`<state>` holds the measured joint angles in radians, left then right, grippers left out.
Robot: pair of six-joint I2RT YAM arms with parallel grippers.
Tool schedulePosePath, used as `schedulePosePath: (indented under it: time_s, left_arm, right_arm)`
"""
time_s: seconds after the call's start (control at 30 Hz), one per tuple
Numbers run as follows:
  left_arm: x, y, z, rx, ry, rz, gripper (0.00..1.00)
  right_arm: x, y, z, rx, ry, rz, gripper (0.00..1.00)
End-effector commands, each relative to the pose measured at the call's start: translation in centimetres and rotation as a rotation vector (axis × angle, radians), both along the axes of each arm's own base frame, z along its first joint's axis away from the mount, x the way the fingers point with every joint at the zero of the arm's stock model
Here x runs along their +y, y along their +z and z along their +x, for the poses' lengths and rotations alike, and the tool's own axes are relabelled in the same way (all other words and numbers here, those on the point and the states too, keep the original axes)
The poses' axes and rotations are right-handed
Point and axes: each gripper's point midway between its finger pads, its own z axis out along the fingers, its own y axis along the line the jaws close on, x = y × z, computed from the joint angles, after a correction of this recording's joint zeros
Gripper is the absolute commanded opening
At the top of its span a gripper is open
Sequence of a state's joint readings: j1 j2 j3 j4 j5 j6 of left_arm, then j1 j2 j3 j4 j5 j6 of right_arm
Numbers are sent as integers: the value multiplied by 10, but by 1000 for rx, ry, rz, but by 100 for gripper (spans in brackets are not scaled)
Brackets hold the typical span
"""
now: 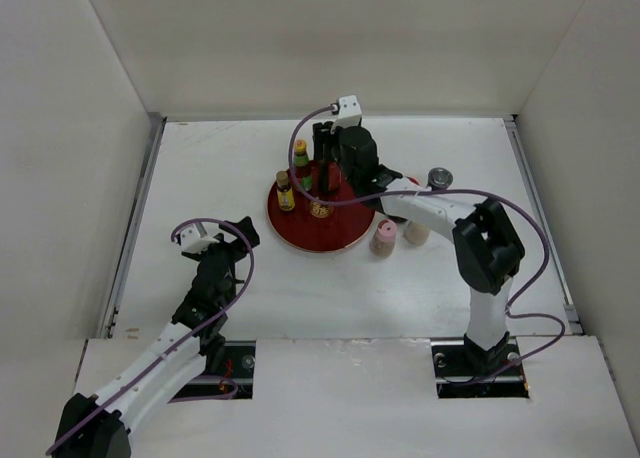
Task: Organize the condiment bottles
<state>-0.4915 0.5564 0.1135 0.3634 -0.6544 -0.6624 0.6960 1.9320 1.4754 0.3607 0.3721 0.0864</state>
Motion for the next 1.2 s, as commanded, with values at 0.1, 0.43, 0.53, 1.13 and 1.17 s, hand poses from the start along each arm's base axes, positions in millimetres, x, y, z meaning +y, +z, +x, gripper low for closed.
schedulePosePath:
  time_s: [0.1,0.43,0.53,1.13,1.17]
  left_arm:
    - [-2,17,1,-58,-4,-34,88]
    - [-5,16,2,-57,-16,-36,88]
    - [-3,16,2,-59,-9,-36,89]
    - [-8,12,4,-43,-27,-30,89]
    - [-10,13,4,-46,-31,-32,89]
  right_arm:
    - [-26,100,-40,-157,-43,136,77]
    - [-130,-6,-154,90,-185,91,98]
    - [-141,-51,-192,237,-176,3,100]
    - [-128,-127,-175,341,-180,-69,71]
    - [-128,-127,-173,333,-183,-69,66]
